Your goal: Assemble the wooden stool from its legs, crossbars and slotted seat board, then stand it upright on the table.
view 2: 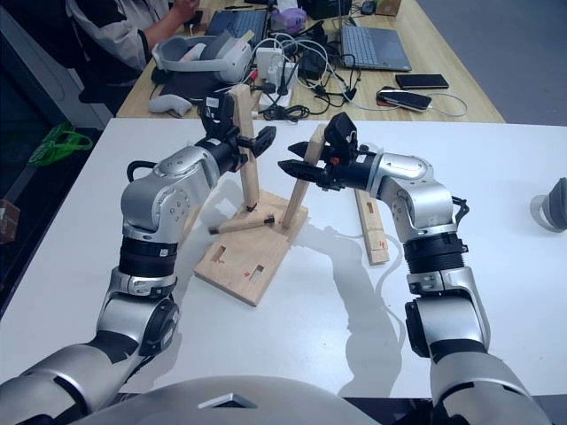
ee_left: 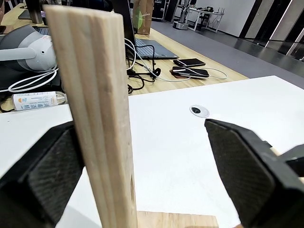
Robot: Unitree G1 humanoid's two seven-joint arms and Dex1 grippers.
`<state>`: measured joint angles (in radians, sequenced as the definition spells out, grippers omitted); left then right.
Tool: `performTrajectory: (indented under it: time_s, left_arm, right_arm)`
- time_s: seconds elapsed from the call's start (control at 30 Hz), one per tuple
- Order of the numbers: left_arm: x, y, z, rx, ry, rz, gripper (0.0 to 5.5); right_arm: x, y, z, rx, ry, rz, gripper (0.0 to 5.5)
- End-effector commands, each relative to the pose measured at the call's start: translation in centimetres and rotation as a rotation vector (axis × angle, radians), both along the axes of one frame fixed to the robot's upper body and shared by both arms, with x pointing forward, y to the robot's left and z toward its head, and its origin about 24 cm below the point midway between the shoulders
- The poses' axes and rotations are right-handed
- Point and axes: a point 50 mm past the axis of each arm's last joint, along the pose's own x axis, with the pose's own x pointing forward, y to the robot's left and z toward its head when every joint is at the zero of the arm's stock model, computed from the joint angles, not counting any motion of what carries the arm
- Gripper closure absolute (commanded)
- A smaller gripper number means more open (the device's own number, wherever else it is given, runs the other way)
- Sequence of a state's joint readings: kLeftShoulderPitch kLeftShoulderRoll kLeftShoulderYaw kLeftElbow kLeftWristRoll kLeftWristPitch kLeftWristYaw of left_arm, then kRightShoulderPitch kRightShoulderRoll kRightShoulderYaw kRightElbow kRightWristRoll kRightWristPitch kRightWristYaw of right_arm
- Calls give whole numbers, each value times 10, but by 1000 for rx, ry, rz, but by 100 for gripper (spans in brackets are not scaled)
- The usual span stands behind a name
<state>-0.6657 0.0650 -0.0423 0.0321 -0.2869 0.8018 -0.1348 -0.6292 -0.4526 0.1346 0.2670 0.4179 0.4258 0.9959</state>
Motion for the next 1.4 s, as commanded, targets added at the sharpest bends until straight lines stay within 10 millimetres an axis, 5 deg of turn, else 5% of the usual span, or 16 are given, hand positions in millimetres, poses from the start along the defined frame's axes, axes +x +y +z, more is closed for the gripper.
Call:
performTrajectory:
  time_s: [0.03,0.37,0.7,1.07,1.3,1.4]
  left_arm:
    - [0,2,1,7,3,11,127]
    - [2,-1,8,-53,-10,25,127]
    - [-1,14,17,-180,-81,141,127]
    - [-11,36,28,-140,-114,135,127]
    - [-1,33,53,-90,-144,62,127]
    - [5,34,69,-68,-180,29,127]
  right_arm:
    - [-10,-3,-36,-89,129,-25,347]
    - [-7,0,-28,-28,120,-76,347]
    - [3,-11,-6,245,53,-356,347]
    - [-35,-35,1,-41,86,-61,347]
    - [-8,-60,12,15,40,-134,347]
    - [-10,-64,8,57,4,-145,297]
